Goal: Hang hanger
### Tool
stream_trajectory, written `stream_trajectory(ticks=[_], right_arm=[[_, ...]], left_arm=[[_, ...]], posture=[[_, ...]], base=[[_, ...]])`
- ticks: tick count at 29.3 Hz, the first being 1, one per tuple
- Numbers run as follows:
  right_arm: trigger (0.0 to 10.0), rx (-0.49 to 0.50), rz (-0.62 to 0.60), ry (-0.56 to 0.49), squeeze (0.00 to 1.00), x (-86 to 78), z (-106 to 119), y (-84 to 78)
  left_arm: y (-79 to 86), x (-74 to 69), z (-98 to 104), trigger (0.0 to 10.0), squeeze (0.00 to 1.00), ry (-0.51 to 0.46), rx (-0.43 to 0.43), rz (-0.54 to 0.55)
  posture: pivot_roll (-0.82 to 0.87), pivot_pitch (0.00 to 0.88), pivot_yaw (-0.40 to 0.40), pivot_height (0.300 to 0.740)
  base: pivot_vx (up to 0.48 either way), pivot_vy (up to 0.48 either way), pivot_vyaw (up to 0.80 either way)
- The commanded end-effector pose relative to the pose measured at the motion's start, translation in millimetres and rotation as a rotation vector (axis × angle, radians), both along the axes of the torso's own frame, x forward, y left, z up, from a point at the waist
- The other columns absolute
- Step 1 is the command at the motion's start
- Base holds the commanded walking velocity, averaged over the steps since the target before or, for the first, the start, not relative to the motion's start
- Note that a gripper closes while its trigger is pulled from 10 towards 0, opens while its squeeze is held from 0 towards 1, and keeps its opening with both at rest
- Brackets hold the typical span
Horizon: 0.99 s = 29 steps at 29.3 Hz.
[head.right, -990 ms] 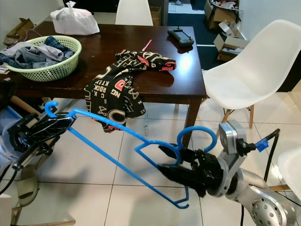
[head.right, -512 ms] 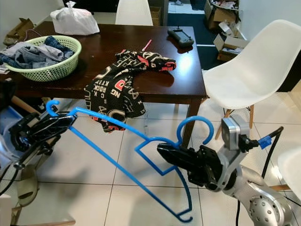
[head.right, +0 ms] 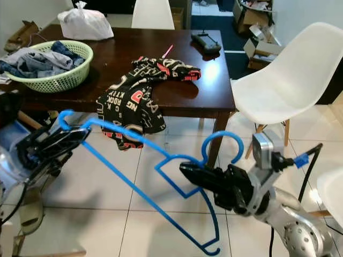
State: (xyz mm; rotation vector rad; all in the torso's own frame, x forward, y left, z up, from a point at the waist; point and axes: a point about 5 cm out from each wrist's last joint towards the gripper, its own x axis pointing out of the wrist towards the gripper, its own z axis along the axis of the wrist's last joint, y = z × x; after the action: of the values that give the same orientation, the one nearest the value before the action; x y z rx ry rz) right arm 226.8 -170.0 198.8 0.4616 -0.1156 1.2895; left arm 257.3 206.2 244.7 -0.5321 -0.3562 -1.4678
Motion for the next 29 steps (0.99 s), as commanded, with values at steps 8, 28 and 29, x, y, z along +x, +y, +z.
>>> stream_trajectory(ticks=[8,28,29], right_arm=[[0.0,-0.060,-0.381,0.053,0.00,33.7,-20.5,-32.8],[0.0,-0.629,-1.184,0.380,0.00,52.6,-126.9,-110.7],[0.0,-0.629,-1.184,0.380,0.00,52.6,-126.9,-110.7]], left_arm=[[5.3,10.0,-23.7,10.0,1.00,0.111,0.011,0.112],[15.3,24.9,-175.5,10.0,1.00,0.595,0.596,0.844],[15.3,24.9,-175.5,10.0,1.00,0.595,0.596,0.844]], posture=[[-0.04,0.143,0.011,0.740],[-0.02,0.148,0.007,0.740],[-0.02,0.148,0.007,0.740]], base=[[0.000,0.000,0.00],[0.000,0.000,0.00],[0.000,0.000,0.00]])
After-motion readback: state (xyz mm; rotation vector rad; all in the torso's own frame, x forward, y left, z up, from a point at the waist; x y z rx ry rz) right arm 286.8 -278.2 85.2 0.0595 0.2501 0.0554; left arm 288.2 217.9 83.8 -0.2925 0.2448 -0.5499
